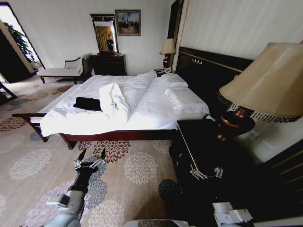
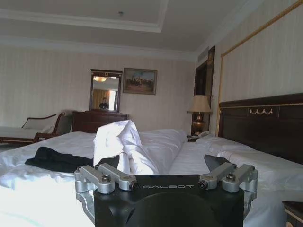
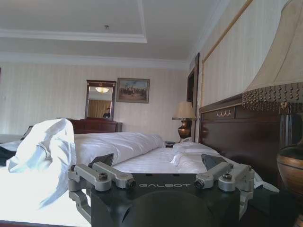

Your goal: Fold the clothes on the bed.

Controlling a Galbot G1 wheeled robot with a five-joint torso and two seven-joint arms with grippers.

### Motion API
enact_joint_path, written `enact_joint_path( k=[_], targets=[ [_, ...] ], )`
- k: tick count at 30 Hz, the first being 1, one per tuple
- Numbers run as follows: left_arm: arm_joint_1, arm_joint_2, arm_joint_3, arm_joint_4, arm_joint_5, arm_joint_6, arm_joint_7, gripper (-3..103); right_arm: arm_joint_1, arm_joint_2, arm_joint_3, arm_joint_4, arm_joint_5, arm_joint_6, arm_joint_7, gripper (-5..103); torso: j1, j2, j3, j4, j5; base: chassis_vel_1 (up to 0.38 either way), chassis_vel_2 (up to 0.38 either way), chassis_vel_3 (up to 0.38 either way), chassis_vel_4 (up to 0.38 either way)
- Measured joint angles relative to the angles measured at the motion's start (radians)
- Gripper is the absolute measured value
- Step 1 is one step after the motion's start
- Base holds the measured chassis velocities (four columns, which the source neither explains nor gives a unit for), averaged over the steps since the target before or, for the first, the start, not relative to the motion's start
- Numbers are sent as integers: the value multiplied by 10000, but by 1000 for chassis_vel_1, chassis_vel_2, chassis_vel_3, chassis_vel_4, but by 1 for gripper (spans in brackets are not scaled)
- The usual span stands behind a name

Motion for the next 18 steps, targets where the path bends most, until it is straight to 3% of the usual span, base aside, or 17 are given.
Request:
enact_joint_path(
  k=[5, 9, 13, 18],
  targets=[
    [187, -84, 115, -66, 224, -4, -246, 100, -50, 76, 2, 95, -288, -361, 205, 100, -1, 0, 0, 1, -2, 0, 0, 0, 0],
    [270, -90, 110, -115, 227, -35, -703, 100, -86, 125, 0, -181, -172, -295, -282, 100, 0, 0, 0, 1, -1, 0, 0, 0, 0],
    [335, 65, 214, -233, 218, -173, -1189, 100, 58, 285, -108, -565, -190, 147, -274, 100, 0, 0, 0, 2, -1, 0, 0, 0, 0],
    [299, 172, 347, -298, 221, -351, -1311, 100, 194, 316, -104, -753, -188, 459, -236, 100, 0, 0, 0, 0, -1, 0, 0, 0, 0]
  ],
)
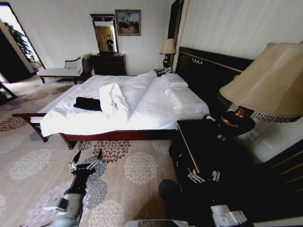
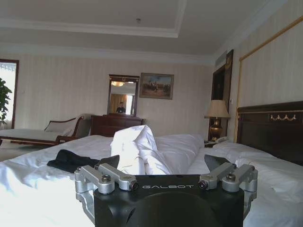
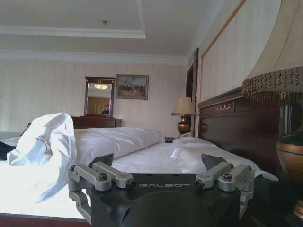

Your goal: Fold the clothes on the bed.

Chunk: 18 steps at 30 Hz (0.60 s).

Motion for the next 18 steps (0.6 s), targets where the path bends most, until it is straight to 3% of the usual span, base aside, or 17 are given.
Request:
enact_joint_path(
  k=[3, 11, 18],
  targets=[
    [57, -75, 7, -94, -30, -33, 1, 100, 45, 1, -31, 3, 14, 60, -25, 100, 0, 0, 0, 0, -1, 0, 0, 0, 0],
    [448, -79, -71, -232, -478, 12, 688, 100, 210, -169, -44, 208, 156, -65, 214, 100, 0, 0, 0, -1, 0, 0, 0, 0, 0],
    [359, -417, 168, 89, -8, 53, 881, 100, 397, -706, 158, 381, 531, -151, 612, 100, 0, 0, 0, 2, 0, 0, 0, 0, 0]
  ],
)
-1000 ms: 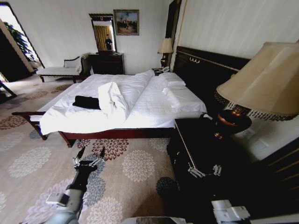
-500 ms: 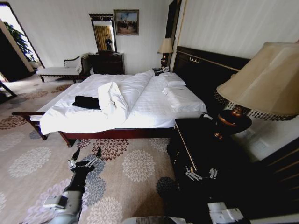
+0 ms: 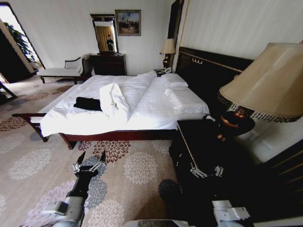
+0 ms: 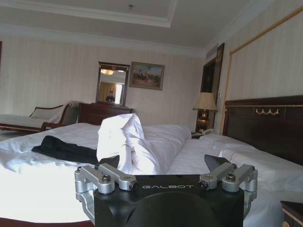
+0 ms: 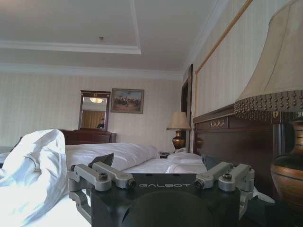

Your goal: Fold the clothes on the bed.

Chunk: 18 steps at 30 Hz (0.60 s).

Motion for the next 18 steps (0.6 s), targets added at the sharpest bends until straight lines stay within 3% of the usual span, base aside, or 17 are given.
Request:
enact_joint_path(
  k=[6, 18],
  targets=[
    [178, -119, 152, 253, 414, -300, 58, 100, 140, -288, 116, 149, 51, -154, 103, 100, 0, 0, 0, -1, 1, 0, 0, 0, 0],
    [217, -203, -118, -125, 208, -406, 39, 100, -262, -601, 65, 782, 6, -760, 91, 100, -1, 0, 0, -1, -1, 0, 0, 0, 0]
  ],
)
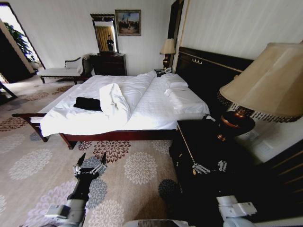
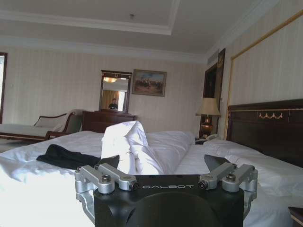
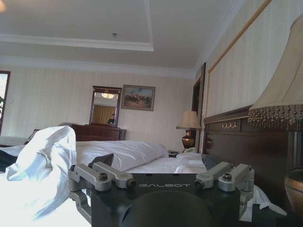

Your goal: Fold the clothes on the bed.

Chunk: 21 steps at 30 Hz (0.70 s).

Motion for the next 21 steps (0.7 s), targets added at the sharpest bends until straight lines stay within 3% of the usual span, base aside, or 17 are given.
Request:
enact_joint_path(
  k=[21],
  targets=[
    [-233, 225, 78, -30, -131, 44, -10, 100, -201, 230, 43, 187, 143, -4, -36, 100, 1, 0, 0, 0, -1, -84, 88, 93, -90]
  ],
)
